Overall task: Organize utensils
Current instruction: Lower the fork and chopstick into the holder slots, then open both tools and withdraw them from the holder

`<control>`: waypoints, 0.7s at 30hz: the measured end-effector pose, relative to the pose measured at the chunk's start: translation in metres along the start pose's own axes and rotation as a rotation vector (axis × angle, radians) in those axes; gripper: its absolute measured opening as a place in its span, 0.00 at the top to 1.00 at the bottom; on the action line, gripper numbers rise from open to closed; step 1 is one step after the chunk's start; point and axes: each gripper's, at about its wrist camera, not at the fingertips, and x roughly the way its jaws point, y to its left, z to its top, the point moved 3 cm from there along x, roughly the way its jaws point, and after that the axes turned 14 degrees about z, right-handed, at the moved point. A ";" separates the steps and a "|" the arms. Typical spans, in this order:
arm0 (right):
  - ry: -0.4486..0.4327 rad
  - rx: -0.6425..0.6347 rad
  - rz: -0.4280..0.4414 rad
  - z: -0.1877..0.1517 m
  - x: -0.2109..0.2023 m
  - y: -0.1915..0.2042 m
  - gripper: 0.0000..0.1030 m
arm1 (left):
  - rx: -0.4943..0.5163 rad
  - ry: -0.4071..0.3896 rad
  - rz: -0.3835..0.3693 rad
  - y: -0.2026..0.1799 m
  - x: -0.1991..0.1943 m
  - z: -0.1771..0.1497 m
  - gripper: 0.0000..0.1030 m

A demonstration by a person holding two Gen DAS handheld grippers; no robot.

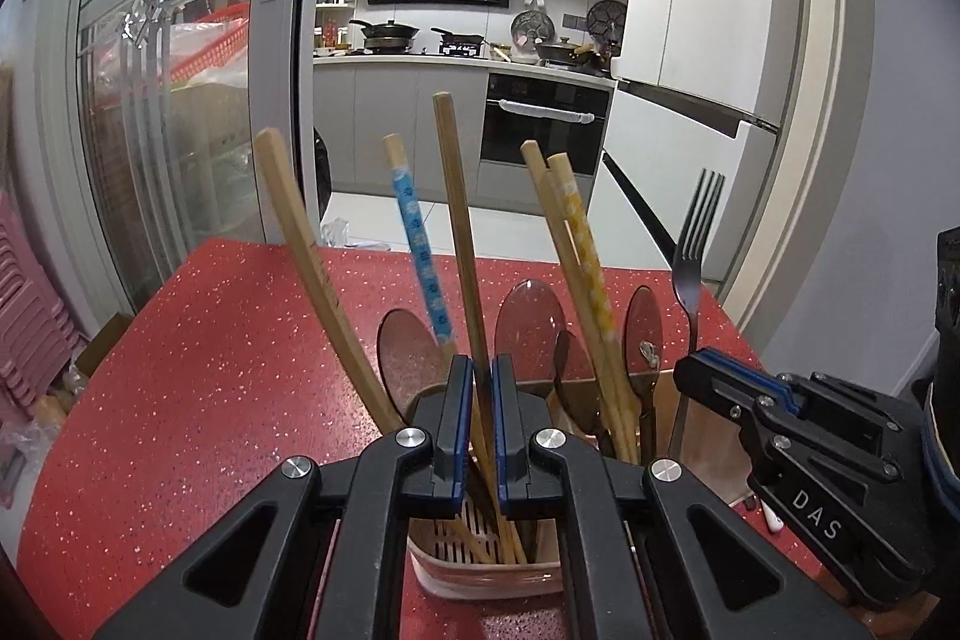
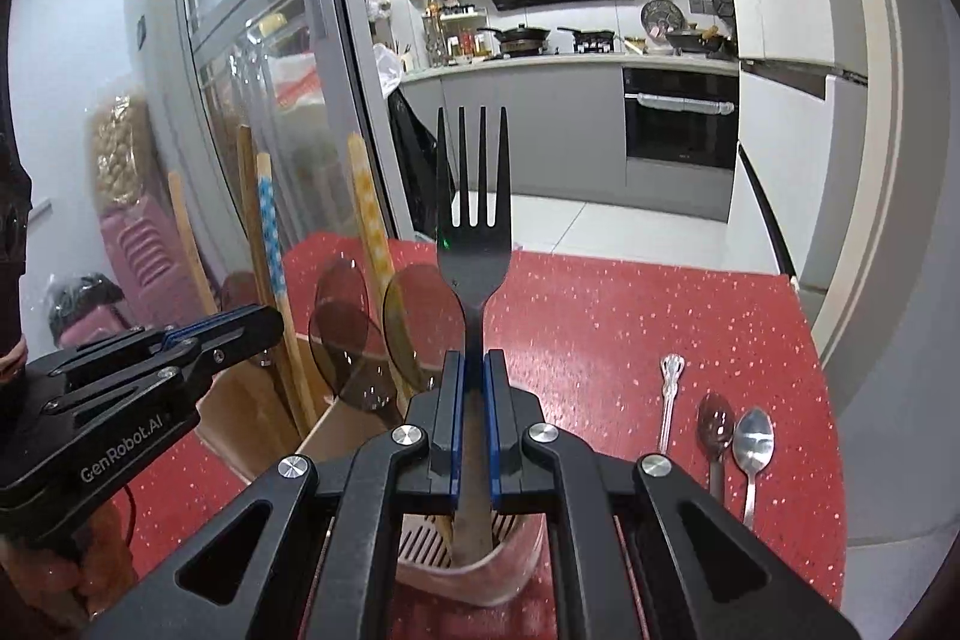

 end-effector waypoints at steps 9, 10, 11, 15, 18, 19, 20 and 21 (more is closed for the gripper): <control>0.047 0.036 0.017 -0.002 0.001 -0.002 0.93 | 0.003 0.039 0.007 0.003 -0.001 -0.006 0.70; 0.048 0.038 0.017 -0.002 0.000 -0.002 0.93 | 0.004 0.038 0.011 0.003 -0.002 -0.006 0.70; 0.048 0.043 0.017 -0.002 -0.002 -0.002 0.93 | 0.004 0.035 0.013 0.003 -0.004 -0.006 0.70; 0.046 0.066 0.023 -0.001 -0.008 -0.001 0.93 | 0.015 0.020 0.024 0.002 -0.011 -0.006 0.70; 0.045 0.086 0.022 -0.002 -0.015 -0.001 0.93 | 0.015 0.007 0.029 0.003 -0.018 -0.006 0.70; 0.045 0.091 0.021 -0.002 -0.017 0.000 0.93 | 0.012 0.006 0.028 0.004 -0.020 -0.007 0.70; 0.046 0.095 0.020 -0.003 -0.019 0.000 0.92 | 0.010 0.005 0.028 0.004 -0.022 -0.007 0.70; 0.046 0.099 0.018 -0.004 -0.021 0.000 0.92 | 0.008 0.001 0.030 0.005 -0.024 -0.007 0.70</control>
